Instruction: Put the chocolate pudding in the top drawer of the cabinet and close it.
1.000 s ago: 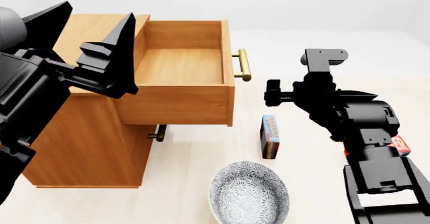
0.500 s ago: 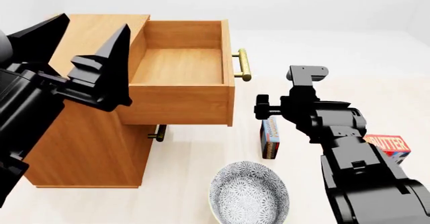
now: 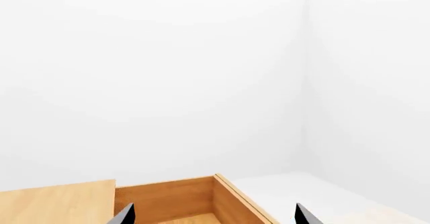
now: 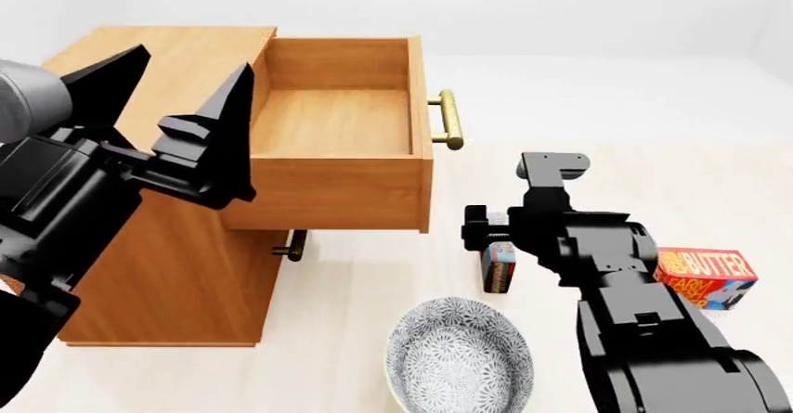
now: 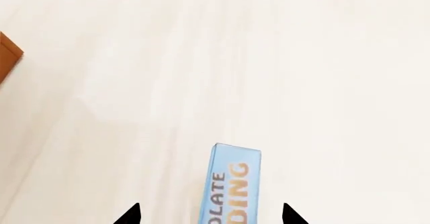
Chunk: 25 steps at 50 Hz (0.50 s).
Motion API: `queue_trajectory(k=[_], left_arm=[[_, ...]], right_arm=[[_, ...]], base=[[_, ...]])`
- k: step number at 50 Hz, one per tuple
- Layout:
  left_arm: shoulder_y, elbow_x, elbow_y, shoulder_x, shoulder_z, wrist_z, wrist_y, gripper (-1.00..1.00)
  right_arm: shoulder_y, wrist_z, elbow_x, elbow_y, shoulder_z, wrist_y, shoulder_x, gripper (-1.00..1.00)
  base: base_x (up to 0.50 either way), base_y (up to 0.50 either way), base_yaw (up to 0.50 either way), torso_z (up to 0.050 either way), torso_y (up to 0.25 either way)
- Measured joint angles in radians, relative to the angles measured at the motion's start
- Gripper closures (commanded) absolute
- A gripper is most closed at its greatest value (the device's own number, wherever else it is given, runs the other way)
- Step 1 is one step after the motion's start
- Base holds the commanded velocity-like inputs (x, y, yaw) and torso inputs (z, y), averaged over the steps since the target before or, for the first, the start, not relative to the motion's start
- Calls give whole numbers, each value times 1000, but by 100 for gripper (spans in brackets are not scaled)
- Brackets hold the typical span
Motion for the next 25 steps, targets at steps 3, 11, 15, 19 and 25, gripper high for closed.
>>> queue_trajectory(k=[3, 11, 15, 19, 25], left_arm=[[5, 3, -5, 3, 2, 3, 3, -100], [15, 7, -11, 6, 4, 8, 6, -100], [19, 8, -11, 7, 4, 9, 8, -100], [21, 7, -8, 5, 4, 9, 7, -100], [21, 2, 3, -3, 2, 6, 4, -100]], right_arm=[[-5, -3, -16, 1, 16, 3, -1, -100], [-18, -9, -56, 3, 58, 8, -5, -100], [-24, -9, -75, 4, 76, 9, -8, -100], [-29, -6, -92, 4, 95, 8, -11, -100], [-37, 0, -114, 5, 119, 6, -13, -100]], base=[[0, 0, 0, 0, 0], [0, 0, 0, 0, 0], [0, 0, 0, 0, 0], [0, 0, 0, 0, 0], [0, 0, 0, 0, 0]])
